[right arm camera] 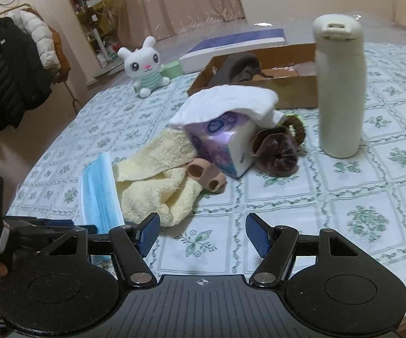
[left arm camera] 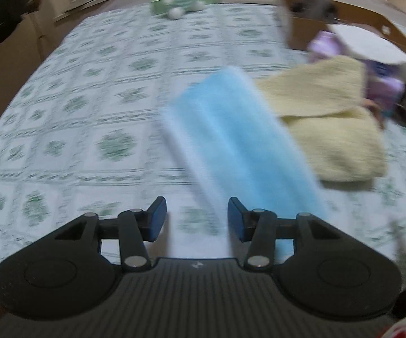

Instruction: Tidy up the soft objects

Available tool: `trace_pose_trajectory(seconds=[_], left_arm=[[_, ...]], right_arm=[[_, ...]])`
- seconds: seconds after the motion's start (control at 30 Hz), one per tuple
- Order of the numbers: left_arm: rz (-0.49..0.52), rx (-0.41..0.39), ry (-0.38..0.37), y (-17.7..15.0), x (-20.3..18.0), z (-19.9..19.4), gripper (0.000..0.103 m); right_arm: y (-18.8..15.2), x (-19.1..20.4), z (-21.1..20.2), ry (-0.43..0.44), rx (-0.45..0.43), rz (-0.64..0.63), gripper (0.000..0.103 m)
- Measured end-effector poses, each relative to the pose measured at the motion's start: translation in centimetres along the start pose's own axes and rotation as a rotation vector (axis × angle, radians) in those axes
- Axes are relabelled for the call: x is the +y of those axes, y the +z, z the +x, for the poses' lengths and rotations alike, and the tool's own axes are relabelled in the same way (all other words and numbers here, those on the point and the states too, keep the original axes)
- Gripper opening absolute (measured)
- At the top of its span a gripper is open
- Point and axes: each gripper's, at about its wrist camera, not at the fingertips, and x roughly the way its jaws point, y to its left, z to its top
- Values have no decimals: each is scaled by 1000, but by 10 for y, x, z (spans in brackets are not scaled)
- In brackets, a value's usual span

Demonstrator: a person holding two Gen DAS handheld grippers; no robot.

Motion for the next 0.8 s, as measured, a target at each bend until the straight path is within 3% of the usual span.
trace_pose_trajectory(seconds=[0.07,0.17,0.23,0.4,0.5,0.57,0.63,0.67,0.8], left_arm=[[-30,4,-7,1,16,-1,46],[-67,10,-108,2,29,-7,47],[-95,31,-193,0,30,-8,54],[-163,98,-331,-5,12,4,63],[-173,77,-335,-7,2,5,69],[-168,60,-330,-7,0,5,52],[-138,40,-318,-6,2,4,6],[-130,40,-317,-5,4,5,1],[-93,0,-291,-2,19,1,0]], right_arm=[[0,3,6,5,8,-3,68],[1,5,13,8,19,-5,68],[1,6,17,8,27,-3,68],[0,4,21,4,42,4,68],[-1,2,22,-1,46,7,68],[-1,-1,21,-9,48,13,68],[-2,-3,21,-14,48,21,68],[-3,-4,22,-16,49,25,68],[-4,-5,23,-13,52,29,68]])
